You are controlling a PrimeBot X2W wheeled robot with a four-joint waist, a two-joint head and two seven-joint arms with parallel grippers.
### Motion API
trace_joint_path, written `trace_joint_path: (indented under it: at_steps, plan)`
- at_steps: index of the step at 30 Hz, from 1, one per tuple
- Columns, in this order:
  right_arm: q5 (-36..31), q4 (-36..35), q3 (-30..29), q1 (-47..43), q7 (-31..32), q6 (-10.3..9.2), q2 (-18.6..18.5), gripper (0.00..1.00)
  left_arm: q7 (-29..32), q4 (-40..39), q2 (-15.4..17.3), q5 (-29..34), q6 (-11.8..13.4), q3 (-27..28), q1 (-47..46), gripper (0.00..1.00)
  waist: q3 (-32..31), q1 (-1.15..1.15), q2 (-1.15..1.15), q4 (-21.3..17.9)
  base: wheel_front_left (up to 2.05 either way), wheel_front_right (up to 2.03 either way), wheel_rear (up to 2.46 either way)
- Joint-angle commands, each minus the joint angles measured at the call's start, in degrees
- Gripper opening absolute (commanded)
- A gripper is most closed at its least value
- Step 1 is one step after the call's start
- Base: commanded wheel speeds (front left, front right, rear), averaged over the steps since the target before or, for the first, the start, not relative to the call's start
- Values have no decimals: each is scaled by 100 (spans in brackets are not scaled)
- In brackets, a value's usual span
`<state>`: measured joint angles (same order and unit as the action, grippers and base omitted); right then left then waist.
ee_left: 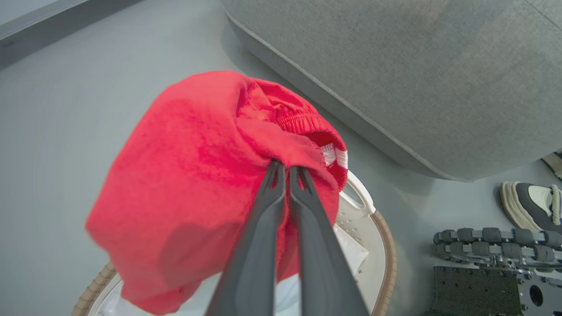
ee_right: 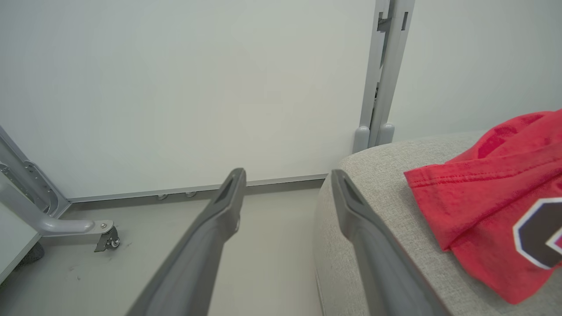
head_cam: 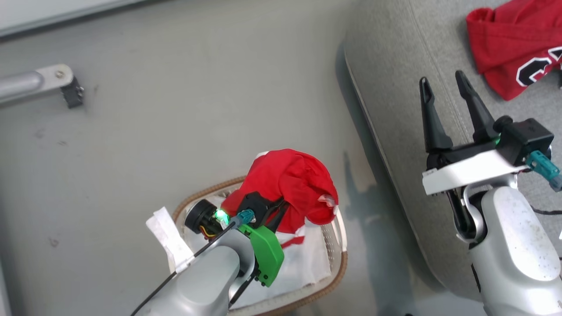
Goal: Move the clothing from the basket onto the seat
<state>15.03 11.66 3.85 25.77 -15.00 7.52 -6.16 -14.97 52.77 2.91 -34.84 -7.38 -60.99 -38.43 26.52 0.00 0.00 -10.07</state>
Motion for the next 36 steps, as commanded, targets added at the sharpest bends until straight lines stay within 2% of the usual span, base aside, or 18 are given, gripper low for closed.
trace_joint_path:
  at_steps: [1,12,22,27,36]
  plan:
    - [-29,42,-11,-148,-27,-6,-39,100,-29,-118,1,115,6,142,178,0,-585,0,0,378,0,0,0]
    - [-80,186,6,-675,-27,-6,-47,100,-27,-1249,41,759,-1,1626,989,0,-1331,0,0,676,0,0,0]
    - [-83,313,90,-1065,-27,-6,-35,100,-27,-2264,18,1191,-19,2739,1453,0,-1748,0,0,764,0,0,0]
    - [-81,396,132,-1227,-27,-6,-18,100,-27,-2814,6,1194,-18,3035,1518,0,-1917,0,0,770,0,0,0]
    - [-77,519,274,-1454,-27,-6,33,100,-27,-3526,5,975,-20,3226,1456,0,-2146,0,0,704,0,0,0]
